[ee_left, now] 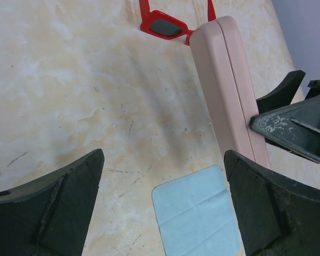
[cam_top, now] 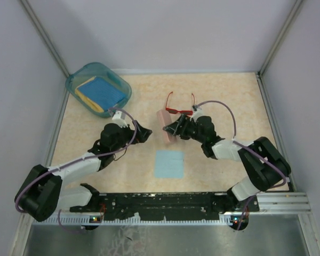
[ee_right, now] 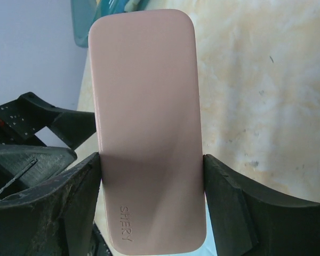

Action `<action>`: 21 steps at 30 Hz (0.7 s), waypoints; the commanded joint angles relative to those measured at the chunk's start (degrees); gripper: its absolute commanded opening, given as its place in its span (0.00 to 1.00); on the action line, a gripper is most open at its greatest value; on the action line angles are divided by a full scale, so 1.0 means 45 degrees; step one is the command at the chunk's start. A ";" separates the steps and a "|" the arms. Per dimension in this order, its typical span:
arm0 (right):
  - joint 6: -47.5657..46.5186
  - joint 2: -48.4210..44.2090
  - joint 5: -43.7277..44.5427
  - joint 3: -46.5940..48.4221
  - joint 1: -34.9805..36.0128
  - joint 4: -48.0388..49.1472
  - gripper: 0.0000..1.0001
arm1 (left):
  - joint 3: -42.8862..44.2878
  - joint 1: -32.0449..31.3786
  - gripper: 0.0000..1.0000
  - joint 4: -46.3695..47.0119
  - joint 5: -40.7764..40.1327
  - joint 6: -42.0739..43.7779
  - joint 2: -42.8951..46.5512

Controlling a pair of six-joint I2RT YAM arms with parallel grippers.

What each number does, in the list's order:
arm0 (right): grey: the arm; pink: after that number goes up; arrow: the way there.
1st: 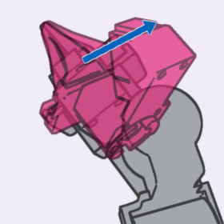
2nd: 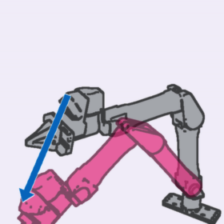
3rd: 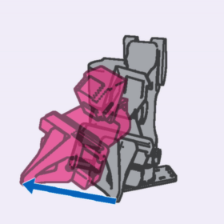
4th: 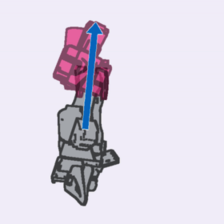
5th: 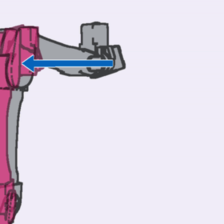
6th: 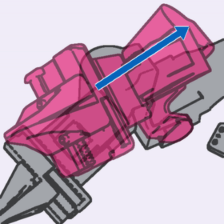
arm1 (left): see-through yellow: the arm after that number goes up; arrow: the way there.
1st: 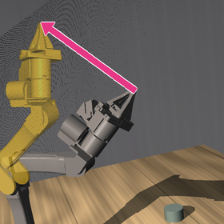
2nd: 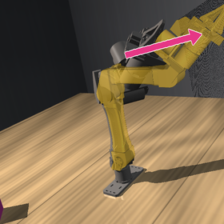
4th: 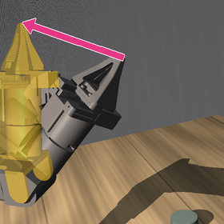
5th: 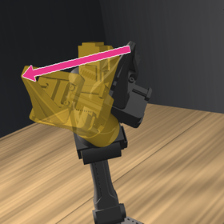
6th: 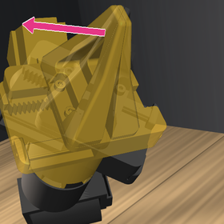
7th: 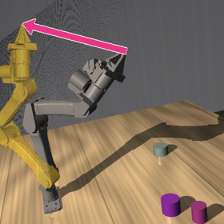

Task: Organize the sunglasses
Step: Pick up the sunglasses case from the center of the board, then open the sunglasses case.

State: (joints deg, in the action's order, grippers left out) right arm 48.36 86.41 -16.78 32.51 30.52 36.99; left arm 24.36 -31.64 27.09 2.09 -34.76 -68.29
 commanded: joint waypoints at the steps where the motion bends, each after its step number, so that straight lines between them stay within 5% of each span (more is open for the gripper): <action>1: 0.1472 -0.0597 -0.0759 -0.0526 -0.0181 0.3023 0.00 | 0.0677 -0.0469 1.00 0.0528 -0.0601 -0.0186 -0.0389; 21: 0.3668 0.0924 -0.1689 -0.1555 -0.0299 0.6689 0.00 | 0.2376 -0.1913 1.00 0.0473 -0.1849 0.0262 -0.1718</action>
State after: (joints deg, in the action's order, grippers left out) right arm 63.46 90.78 -23.29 25.47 29.45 58.98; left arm 33.01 -39.57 28.03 -4.54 -34.57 -74.81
